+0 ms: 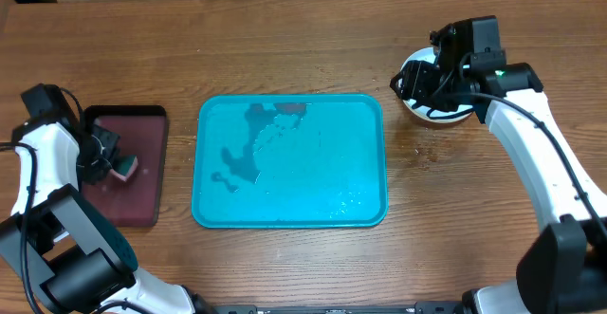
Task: Clean dirty plates on tray and stack at the side
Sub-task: 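Release the stacked plate and raise the right gripper, then drop the sponge into the dark tray and open the left gripper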
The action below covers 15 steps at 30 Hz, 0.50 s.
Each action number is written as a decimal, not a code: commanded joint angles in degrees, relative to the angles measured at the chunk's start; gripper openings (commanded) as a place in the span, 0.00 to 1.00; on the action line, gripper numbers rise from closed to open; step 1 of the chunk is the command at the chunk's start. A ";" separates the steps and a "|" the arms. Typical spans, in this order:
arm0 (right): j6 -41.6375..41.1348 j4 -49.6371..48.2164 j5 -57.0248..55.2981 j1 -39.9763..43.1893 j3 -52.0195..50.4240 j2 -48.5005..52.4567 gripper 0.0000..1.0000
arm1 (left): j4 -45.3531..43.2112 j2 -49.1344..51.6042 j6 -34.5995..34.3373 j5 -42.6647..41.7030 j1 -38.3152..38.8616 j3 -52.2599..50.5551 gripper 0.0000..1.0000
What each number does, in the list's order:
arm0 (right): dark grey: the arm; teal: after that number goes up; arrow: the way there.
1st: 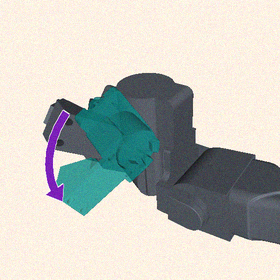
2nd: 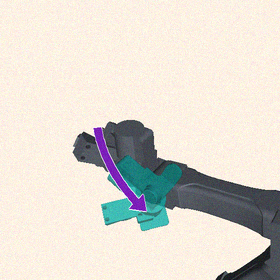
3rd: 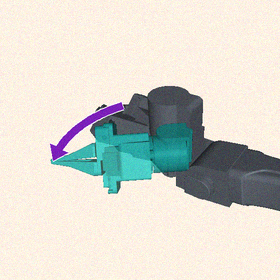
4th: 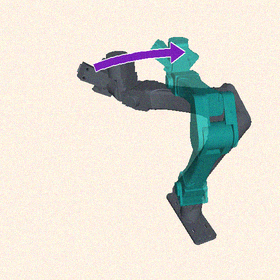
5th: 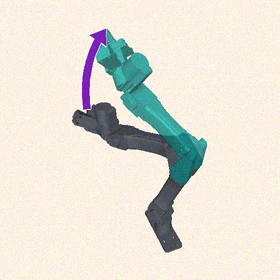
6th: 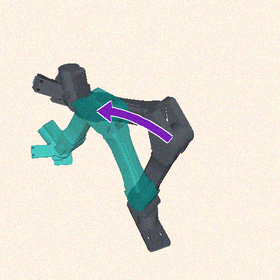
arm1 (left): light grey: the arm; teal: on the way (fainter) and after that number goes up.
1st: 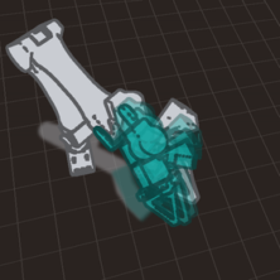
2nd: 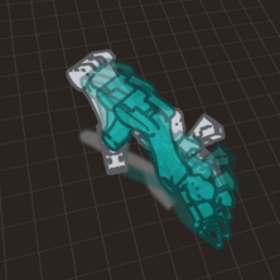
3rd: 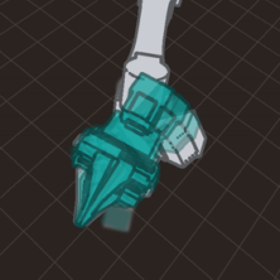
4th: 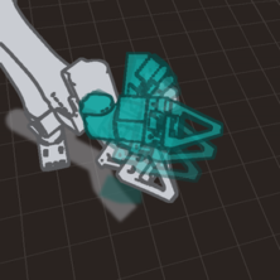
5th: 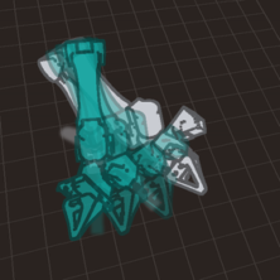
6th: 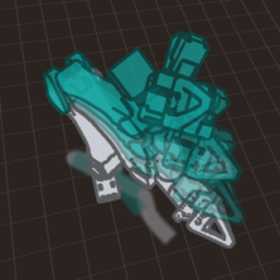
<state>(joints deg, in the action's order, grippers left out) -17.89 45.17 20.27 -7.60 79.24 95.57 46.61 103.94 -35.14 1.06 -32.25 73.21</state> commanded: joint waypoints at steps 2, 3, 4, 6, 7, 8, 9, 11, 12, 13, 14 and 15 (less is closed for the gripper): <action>1.75 0.26 0.42 -2.01 1.38 -2.03 0.61 | -1.81 -0.11 0.90 0.90 -0.02 -3.21 0.77; 1.90 0.26 0.42 -2.36 1.38 -2.03 0.61 | -1.97 -0.13 0.92 1.03 -0.04 -3.19 0.79; 1.88 0.33 0.42 -2.60 1.38 -2.03 0.61 | -2.05 -0.15 0.92 1.01 -0.04 -3.04 0.79; 1.88 0.52 0.42 -3.06 1.38 -2.03 0.61 | -1.73 -0.15 0.92 0.83 -0.04 -2.29 0.80; 1.88 0.66 0.44 -3.30 1.38 -2.05 0.61 | -1.16 -0.20 0.92 0.83 -0.04 -1.75 0.80; 1.86 0.85 0.46 -3.45 1.38 -2.10 0.61 | -0.07 -0.28 0.92 0.83 -0.04 -0.92 0.80; 1.88 1.09 0.44 -3.65 1.38 -2.14 0.61 | 1.03 -0.50 0.90 0.83 -0.04 0.02 0.79; 1.90 1.51 0.44 -4.00 1.38 -2.56 0.60 | 3.65 -1.11 0.92 0.83 -0.04 2.47 0.75; 1.88 1.53 0.44 -4.22 1.38 -2.91 0.60 | 5.01 -1.53 0.92 0.85 -0.04 3.78 0.74; 1.88 1.44 0.42 -4.35 1.38 -3.23 0.60 | 6.54 -2.01 0.92 0.85 -0.04 5.33 0.73; 1.86 1.22 0.46 -4.39 1.38 -3.61 0.60 | 8.41 -2.71 0.92 0.83 -0.04 7.23 0.73; 1.86 0.90 0.44 -4.39 1.38 -4.07 0.60 | 10.21 -3.54 0.98 0.83 -0.04 9.11 0.73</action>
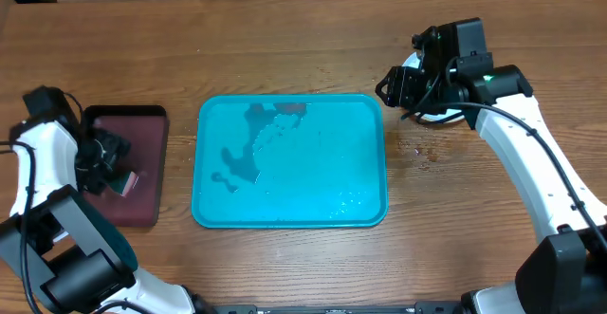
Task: Clean dirty plates on tray and stack at the side
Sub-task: 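Drop the sponge into the dark tray and open the left gripper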
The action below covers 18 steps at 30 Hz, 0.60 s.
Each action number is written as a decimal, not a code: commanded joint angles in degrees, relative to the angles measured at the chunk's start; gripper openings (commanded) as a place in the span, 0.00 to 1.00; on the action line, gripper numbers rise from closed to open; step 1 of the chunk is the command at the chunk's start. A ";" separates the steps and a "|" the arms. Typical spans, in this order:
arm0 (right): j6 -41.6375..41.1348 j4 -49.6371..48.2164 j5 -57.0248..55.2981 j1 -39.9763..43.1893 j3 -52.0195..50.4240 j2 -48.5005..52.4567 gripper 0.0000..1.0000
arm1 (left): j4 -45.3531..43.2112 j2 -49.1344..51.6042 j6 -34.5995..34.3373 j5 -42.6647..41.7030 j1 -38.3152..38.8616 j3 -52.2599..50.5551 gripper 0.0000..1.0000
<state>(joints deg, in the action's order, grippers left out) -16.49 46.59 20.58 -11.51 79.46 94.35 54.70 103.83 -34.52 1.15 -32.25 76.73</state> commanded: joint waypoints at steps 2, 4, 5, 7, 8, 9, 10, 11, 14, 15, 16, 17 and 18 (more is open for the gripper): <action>0.35 -1.16 0.15 -0.48 1.16 -3.91 0.60 | 6.03 -5.73 1.64 0.28 -0.02 9.42 0.73; 0.22 -1.27 0.15 -0.48 1.16 -5.03 0.59 | 8.85 -8.11 2.29 0.22 0.02 11.65 0.76; 0.22 -1.18 0.20 -0.48 1.16 -5.62 0.58 | 9.94 -9.57 2.69 0.17 0.04 12.35 0.77; 0.22 -0.81 0.59 -0.48 1.16 -7.02 0.56 | 11.04 -12.31 2.84 -0.02 0.02 12.44 0.78; 0.24 -0.50 0.57 -0.48 1.16 -8.24 0.56 | 12.09 -14.45 2.84 -1.09 0.04 12.41 0.78; 0.28 0.00 0.55 -0.48 1.16 -9.35 0.56 | 12.87 -15.78 2.86 -1.92 0.04 12.41 0.78; 0.28 0.50 0.55 -0.48 1.16 -10.36 0.56 | 13.81 -17.14 2.86 -2.82 0.11 12.39 0.78; 0.28 0.92 0.55 -0.48 1.16 -11.08 0.56 | 14.49 -18.29 2.89 -3.48 0.39 12.35 0.78; 0.48 3.72 0.52 -0.48 1.16 -14.56 0.56 | 16.04 -21.40 3.78 -4.81 1.75 12.11 0.78; 0.52 4.85 0.28 -0.48 1.16 -15.61 0.56 | 16.04 -22.36 5.16 -5.73 2.58 11.82 0.79; 0.50 6.93 -1.03 -0.48 1.16 -17.35 0.56 | 16.02 -23.85 7.28 -6.95 4.13 11.17 0.79; 0.50 8.68 -2.69 -0.48 1.14 -18.73 0.56 | 16.06 -24.85 8.26 -7.34 5.11 10.69 0.80; 0.50 10.36 -4.66 -0.48 1.14 -20.04 0.56 | 16.24 -26.18 8.83 -7.39 6.43 10.03 0.81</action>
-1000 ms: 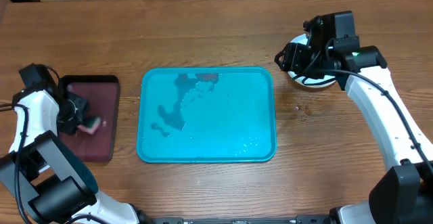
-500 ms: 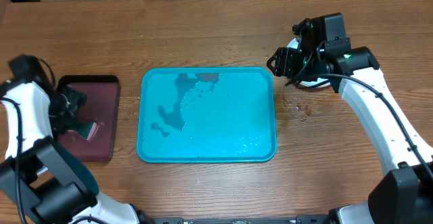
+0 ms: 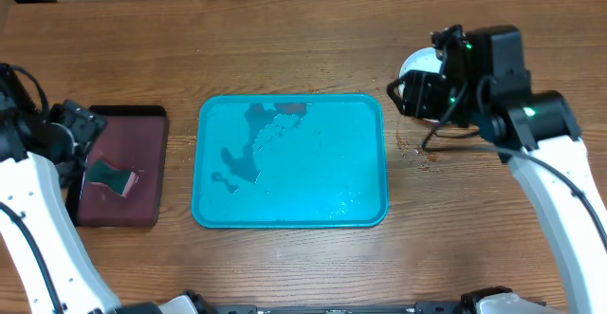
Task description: Clean dirty plates on tray and stack at the side
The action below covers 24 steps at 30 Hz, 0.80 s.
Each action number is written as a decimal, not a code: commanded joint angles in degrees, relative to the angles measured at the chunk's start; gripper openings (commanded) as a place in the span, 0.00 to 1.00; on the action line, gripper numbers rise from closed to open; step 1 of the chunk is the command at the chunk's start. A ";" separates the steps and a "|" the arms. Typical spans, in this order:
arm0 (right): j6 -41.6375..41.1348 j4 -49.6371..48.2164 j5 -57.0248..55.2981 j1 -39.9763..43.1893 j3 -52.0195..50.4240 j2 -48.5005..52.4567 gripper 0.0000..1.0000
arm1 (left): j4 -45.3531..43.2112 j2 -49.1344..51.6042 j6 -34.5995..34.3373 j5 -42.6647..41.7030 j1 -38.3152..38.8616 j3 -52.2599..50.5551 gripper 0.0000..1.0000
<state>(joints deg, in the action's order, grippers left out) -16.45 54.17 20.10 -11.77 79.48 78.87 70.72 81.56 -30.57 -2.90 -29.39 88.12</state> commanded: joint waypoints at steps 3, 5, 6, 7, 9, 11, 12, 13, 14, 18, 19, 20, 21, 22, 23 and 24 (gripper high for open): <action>0.46 6.45 -8.79 -0.22 1.11 -7.98 0.56 | 0.00 -7.78 4.90 -3.30 7.39 -3.19 0.82; 0.57 8.13 -10.56 -0.22 1.11 -10.23 0.56 | -0.24 -10.40 4.90 -3.08 10.21 -4.44 0.82; 1.73 9.20 -10.62 -0.22 1.07 -11.85 0.56 | -0.33 -12.70 4.90 -2.64 12.57 -5.66 0.83; 1.92 9.79 -10.67 -0.22 0.87 -12.74 0.57 | -0.33 -14.47 4.90 -2.19 14.27 -6.71 0.83; 1.97 10.93 -10.67 -0.22 -0.57 -15.15 0.56 | -0.37 -18.03 4.87 -0.61 17.18 -9.07 0.83; 2.62 11.15 -10.64 -0.22 -2.84 -17.20 0.56 | -0.85 -22.05 4.74 1.01 19.85 -12.04 0.84; 3.30 11.08 -10.67 -0.22 -4.52 -18.53 0.56 | -1.27 -24.22 4.63 1.73 21.03 -13.60 0.84; 3.43 10.34 -11.02 -0.22 -6.58 -19.98 0.56 | -1.81 -26.25 4.63 2.45 21.88 -14.99 0.85; 3.48 9.35 -11.17 -0.22 -8.28 -21.16 0.57 | -2.36 -28.50 4.52 3.39 22.64 -16.46 0.86; 3.43 3.76 -13.31 -0.22 -14.05 -24.59 1.00 | -4.22 -36.50 1.25 7.13 23.58 -21.20 0.93; 3.43 2.60 -13.90 -0.22 -14.62 -24.74 1.00 | -4.52 -37.90 0.66 7.85 23.56 -21.94 1.00; 3.43 1.53 -14.27 -0.22 -14.86 -24.74 1.00 | -4.74 -39.06 0.55 8.02 23.56 -22.53 1.00; 3.41 0.35 -14.53 -0.22 -14.99 -24.46 1.00 | -4.74 -39.98 0.52 8.00 23.56 -22.95 1.00; 3.41 -0.59 -14.51 -0.22 -14.99 -24.13 1.00 | -4.72 -40.41 0.55 7.98 23.56 -23.08 1.00; 3.41 -1.64 -14.51 -0.22 -14.99 -23.69 1.00 | -4.66 -40.57 0.55 7.98 23.56 -23.10 1.00; 3.41 -2.32 -14.51 -0.22 -14.99 -23.30 1.00 | -4.66 -40.59 0.55 7.98 23.56 -23.10 1.00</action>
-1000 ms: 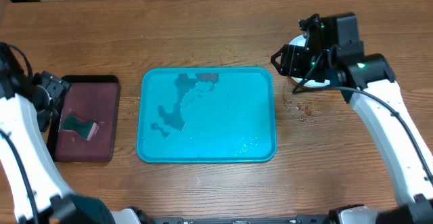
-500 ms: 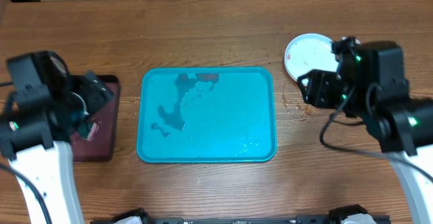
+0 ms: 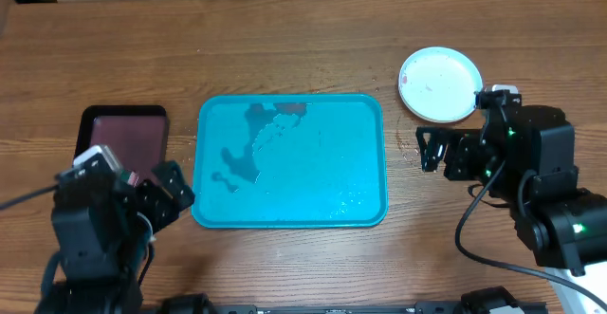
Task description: Clean dirty plates on tray and stack at the side
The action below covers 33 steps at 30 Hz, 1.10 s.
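Note:
A single white plate [image 3: 440, 84] with faint reddish specks lies flat on the wood at the back right, beside the tray, nothing touching it. The blue tray [image 3: 289, 214] in the middle holds no plates, only wet smears and a small reddish mark at its far edge. My right gripper [image 3: 432, 151] hangs open and empty just in front of the plate, right of the tray. By the tray's front left corner my left gripper [image 3: 174, 187] is open and empty, high and close to the camera. The sponge is hidden under the left arm.
A dark red mat [image 3: 123, 129] lies left of the blue tray, its front half covered by my left arm. Water drops [image 3: 414, 146] dot the wood between the tray and the right gripper. A cardboard edge runs along the far side.
Both arms have drawn back toward the front edge and sit higher. The right gripper is off the plate, which now shows whole. The left arm now covers the sponge on the mat.
At first my left gripper held the sponge over the dark mat while the right one was at the white plate. Then the sponge lay on the mat, later free of the fingers. Now both grippers are open and away from them.

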Each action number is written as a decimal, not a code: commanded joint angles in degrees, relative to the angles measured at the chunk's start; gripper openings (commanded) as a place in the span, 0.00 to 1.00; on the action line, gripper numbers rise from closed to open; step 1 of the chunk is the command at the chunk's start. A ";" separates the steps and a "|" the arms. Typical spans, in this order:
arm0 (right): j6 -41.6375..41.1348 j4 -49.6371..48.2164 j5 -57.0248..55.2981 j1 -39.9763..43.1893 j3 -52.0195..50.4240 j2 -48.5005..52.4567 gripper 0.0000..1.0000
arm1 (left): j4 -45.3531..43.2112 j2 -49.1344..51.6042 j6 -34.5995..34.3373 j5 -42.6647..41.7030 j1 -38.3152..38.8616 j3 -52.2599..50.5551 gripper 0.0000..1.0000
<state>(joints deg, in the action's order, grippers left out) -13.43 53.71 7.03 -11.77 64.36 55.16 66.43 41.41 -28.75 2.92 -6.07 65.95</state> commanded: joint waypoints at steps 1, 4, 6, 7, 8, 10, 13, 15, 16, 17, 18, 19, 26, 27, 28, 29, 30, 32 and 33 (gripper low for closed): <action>0.42 -2.56 -1.44 -0.22 0.13 0.90 1.00 | -0.28 -0.28 -1.27 2.16 0.24 -0.94 1.00; 0.42 -3.61 -1.46 -0.20 0.13 2.60 1.00 | -0.28 0.02 -1.27 2.16 0.24 -0.94 1.00; 0.39 -3.85 -1.44 -0.20 0.13 3.74 1.00 | -0.26 0.22 -1.27 2.14 0.24 -0.94 1.00; 0.39 -3.98 -1.46 -0.20 0.13 4.17 1.00 | -0.26 0.26 -1.27 2.14 0.24 -0.94 1.00; 0.39 -4.13 -1.44 -0.15 0.13 4.42 1.00 | -0.26 0.28 -1.27 2.14 0.24 -0.94 1.00; 0.39 -4.92 -1.46 -0.15 0.13 4.55 1.00 | -0.26 0.33 -1.27 2.14 0.24 -0.94 1.00; 0.37 -6.99 -1.44 -0.15 0.22 4.00 1.00 | -0.26 0.33 -1.27 2.14 0.24 -0.94 1.00; 0.33 -8.13 -1.42 -0.17 0.22 3.23 1.00 | -0.26 0.35 -1.27 2.14 0.24 -0.94 1.00; 0.35 -8.63 -1.42 -0.17 0.22 2.71 1.00 | -0.26 0.35 -1.25 2.16 0.24 -0.94 1.00; 0.33 -8.92 -1.42 -0.17 0.22 2.27 1.00 | -0.26 0.37 -1.25 2.14 0.24 -0.94 1.00; 0.33 -9.05 -1.40 -0.17 0.22 1.75 1.00 | -0.26 0.37 -1.25 2.14 0.24 -0.94 1.00; 0.13 -9.01 -1.40 -0.17 0.22 1.05 1.00 | -0.26 0.37 -1.25 2.14 0.24 -0.94 1.00; -0.02 -6.67 7.65 -0.17 0.22 -5.14 1.00 | -0.26 0.48 -1.27 2.14 0.24 -0.94 1.00; -0.04 -6.67 8.37 -0.17 0.20 -5.73 1.00 | -0.26 0.46 -1.25 2.14 0.24 -0.94 1.00; -0.02 -6.67 8.35 -0.17 0.20 -5.95 1.00 | -0.26 0.46 -1.27 2.16 0.24 -0.94 1.00; -0.02 -6.67 8.33 -0.17 0.20 -5.97 1.00 | -0.26 0.46 -1.25 2.14 0.24 -0.94 1.00; -0.02 -6.47 8.35 -0.17 0.20 -5.97 1.00 | -0.26 0.48 -1.27 2.14 0.24 -0.94 1.00; -0.04 -4.37 8.33 -0.17 0.20 -5.86 1.00 | -0.26 0.52 -1.25 2.14 0.24 -0.94 1.00; -0.04 -2.82 8.35 -0.17 0.20 -5.86 1.00 | -0.26 0.52 -1.25 2.16 0.24 -0.94 1.00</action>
<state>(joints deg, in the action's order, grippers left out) -13.45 48.71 14.02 -11.77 64.38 49.34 66.39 41.80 -28.99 4.14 -6.07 65.49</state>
